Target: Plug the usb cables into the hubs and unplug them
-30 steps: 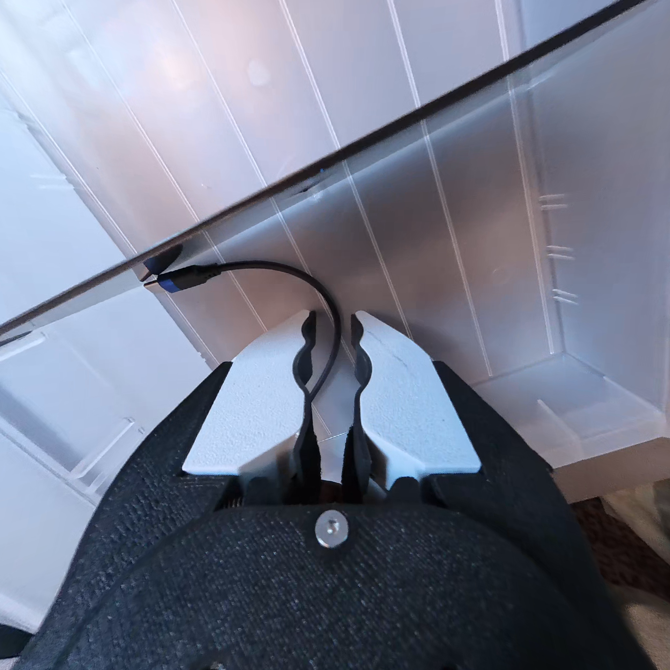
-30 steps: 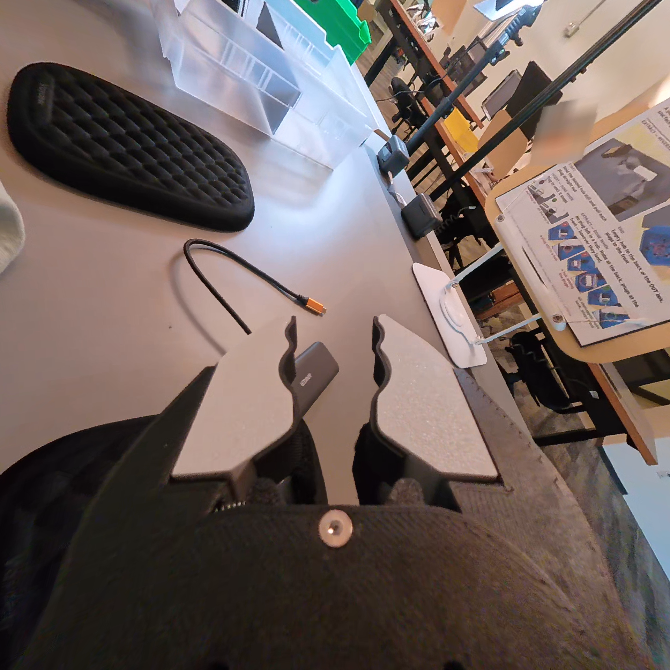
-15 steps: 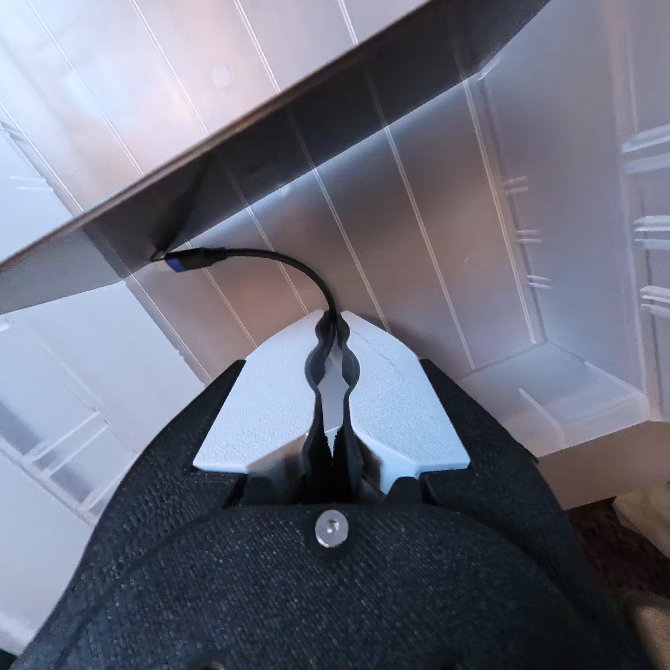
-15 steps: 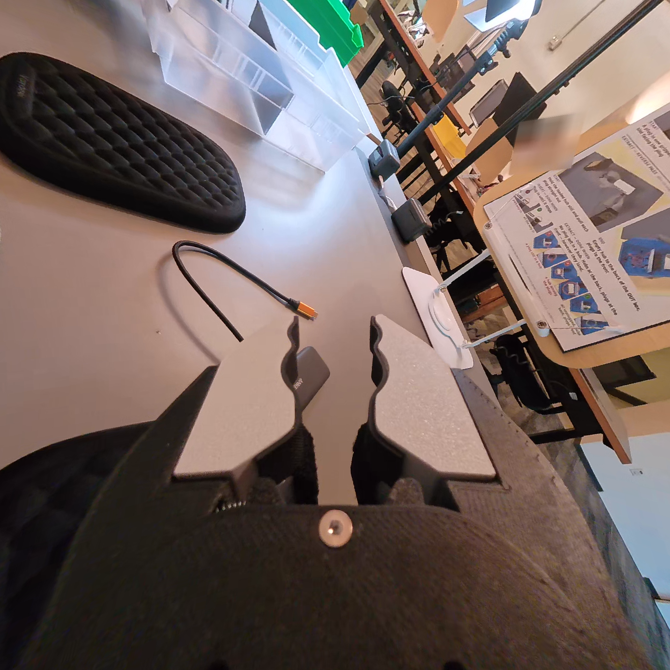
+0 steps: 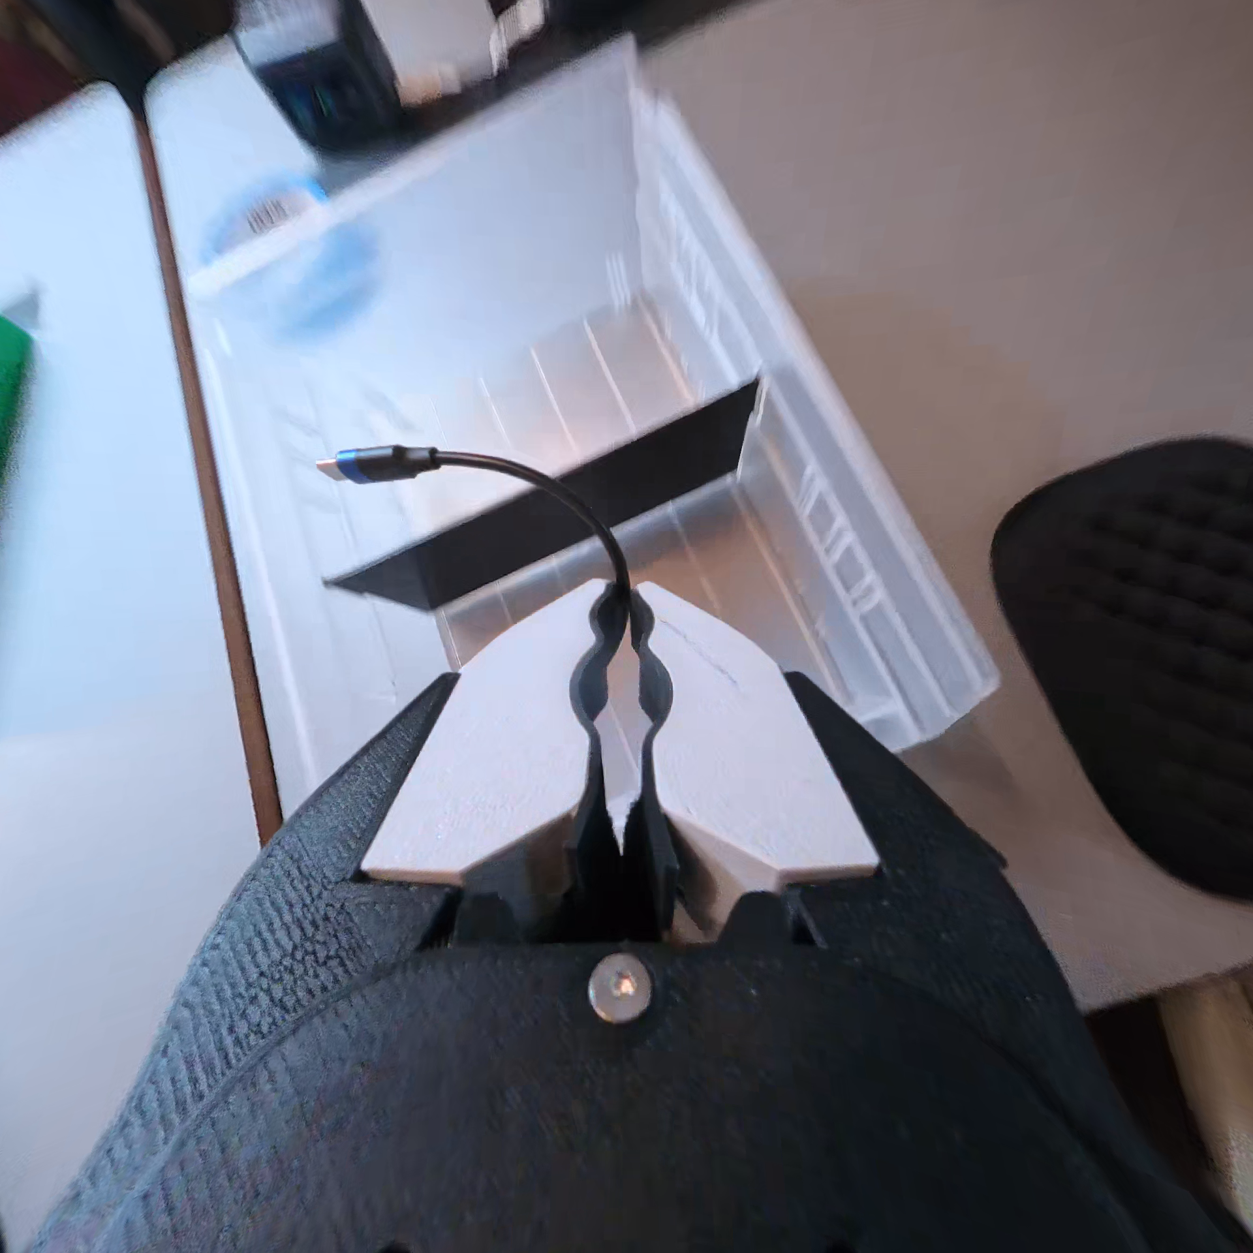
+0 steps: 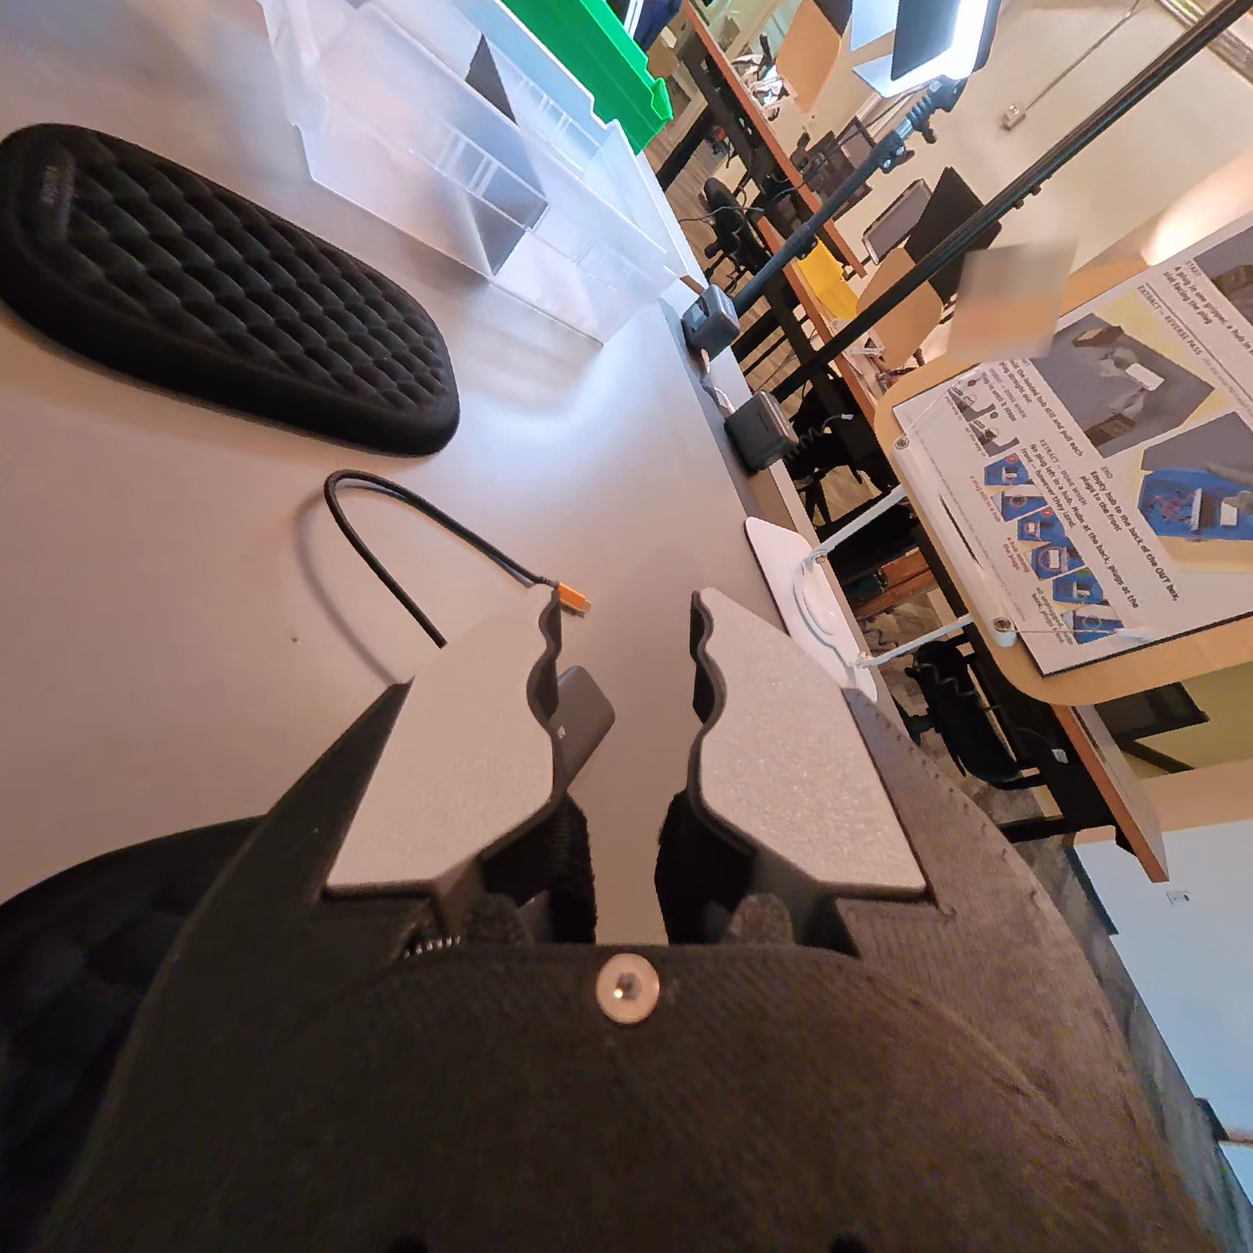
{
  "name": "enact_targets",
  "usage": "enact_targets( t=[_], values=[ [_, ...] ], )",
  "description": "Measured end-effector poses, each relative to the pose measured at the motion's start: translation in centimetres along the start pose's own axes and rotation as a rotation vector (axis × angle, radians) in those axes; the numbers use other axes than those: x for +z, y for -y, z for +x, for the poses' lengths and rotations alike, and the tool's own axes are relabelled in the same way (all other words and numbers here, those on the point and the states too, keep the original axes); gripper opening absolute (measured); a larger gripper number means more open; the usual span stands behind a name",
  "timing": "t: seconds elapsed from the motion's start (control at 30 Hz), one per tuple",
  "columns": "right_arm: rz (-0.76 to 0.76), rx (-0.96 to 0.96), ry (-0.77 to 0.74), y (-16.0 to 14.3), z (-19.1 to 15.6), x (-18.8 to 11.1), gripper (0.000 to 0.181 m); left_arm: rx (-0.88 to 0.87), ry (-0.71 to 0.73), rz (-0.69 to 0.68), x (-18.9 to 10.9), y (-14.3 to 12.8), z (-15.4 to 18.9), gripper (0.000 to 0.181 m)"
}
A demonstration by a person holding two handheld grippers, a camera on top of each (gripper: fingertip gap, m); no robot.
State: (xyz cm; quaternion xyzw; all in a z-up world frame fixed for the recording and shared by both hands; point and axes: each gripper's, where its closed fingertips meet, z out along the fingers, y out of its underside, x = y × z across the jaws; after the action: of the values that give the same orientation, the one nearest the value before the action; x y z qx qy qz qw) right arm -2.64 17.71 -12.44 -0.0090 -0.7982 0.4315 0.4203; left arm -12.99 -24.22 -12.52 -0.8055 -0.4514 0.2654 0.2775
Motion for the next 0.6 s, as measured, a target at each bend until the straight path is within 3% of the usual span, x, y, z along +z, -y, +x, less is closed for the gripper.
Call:
enact_targets(
  t=[0.13,0.3,0.43,0.6],
  values=[
    [0.043,0.003,-0.001,1.0,0.0,0.4,0.036,0.023,-0.002,0.374,-2.9,5.2,2.1,0.003],
    [0.113,0.011,0.004,3.0,-0.2,1.7,0.036,-0.017,-0.159,0.874,-7.3,10.6,6.9,0.003],
    [0.171,0.023,0.011,4.8,-0.6,3.0,0.036,-0.139,-0.373,1.147,-10.0,12.7,10.9,0.003],
    [0.252,0.054,0.010,7.3,-0.9,4.8,0.036,-0.415,-0.766,1.393,-13.3,14.1,14.5,0.003]
  ],
)
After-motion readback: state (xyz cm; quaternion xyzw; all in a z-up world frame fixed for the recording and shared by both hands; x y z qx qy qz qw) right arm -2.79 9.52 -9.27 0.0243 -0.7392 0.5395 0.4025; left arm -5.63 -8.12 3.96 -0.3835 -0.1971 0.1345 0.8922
